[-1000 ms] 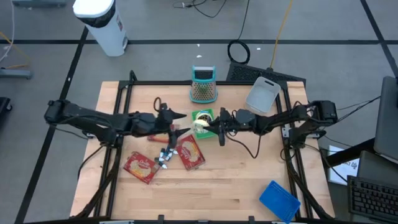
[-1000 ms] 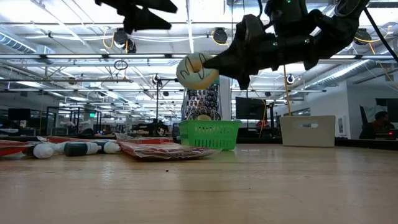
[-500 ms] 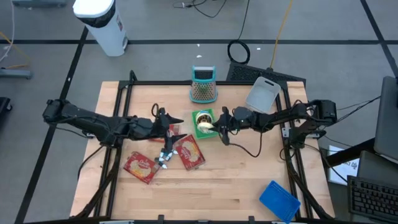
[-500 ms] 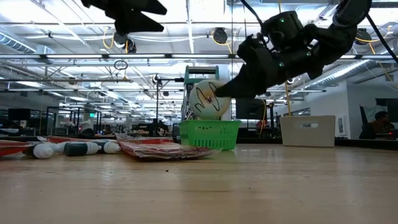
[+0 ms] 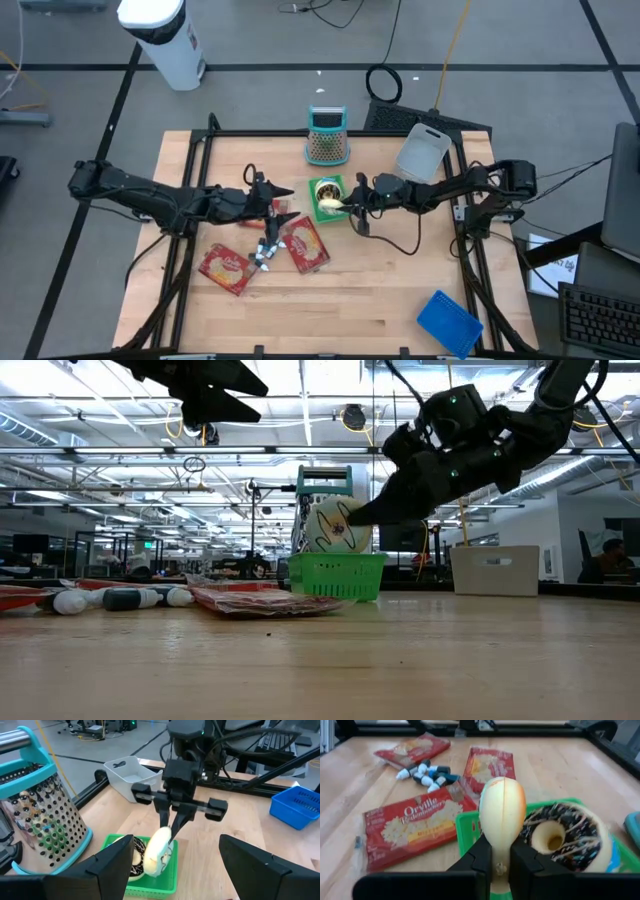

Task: Pick & Place Food Item
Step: Put the light blue donut into the green bin

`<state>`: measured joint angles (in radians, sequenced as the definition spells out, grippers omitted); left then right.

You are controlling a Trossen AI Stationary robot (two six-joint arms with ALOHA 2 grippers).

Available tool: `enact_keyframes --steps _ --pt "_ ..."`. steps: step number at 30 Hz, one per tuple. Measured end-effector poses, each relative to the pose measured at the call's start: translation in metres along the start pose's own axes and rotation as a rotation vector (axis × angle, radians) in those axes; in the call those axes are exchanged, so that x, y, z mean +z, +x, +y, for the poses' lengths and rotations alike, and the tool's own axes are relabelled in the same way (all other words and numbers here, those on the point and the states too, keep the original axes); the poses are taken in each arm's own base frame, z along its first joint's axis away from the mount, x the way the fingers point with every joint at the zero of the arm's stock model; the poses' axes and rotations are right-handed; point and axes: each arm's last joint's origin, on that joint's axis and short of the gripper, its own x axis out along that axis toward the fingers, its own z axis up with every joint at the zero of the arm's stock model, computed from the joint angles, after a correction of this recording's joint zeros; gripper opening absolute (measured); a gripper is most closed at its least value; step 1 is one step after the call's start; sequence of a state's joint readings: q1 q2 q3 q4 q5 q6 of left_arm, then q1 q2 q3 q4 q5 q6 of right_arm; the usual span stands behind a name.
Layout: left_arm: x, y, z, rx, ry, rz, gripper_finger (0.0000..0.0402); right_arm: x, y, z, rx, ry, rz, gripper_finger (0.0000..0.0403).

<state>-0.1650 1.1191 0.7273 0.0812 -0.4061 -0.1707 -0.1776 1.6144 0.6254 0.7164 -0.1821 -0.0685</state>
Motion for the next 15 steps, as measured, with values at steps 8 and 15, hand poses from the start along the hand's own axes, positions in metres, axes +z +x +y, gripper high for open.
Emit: enact_keyframes --steps 8,15 --pt "0.000 0.000 0.000 0.001 0.001 0.001 0.0289 -0.015 0.016 -0.002 0.000 0.024 -0.046 0.0033" --pt "0.000 0.000 0.000 0.014 0.003 0.000 0.0289 -0.022 0.019 -0.002 0.002 0.047 -0.013 0.0038"
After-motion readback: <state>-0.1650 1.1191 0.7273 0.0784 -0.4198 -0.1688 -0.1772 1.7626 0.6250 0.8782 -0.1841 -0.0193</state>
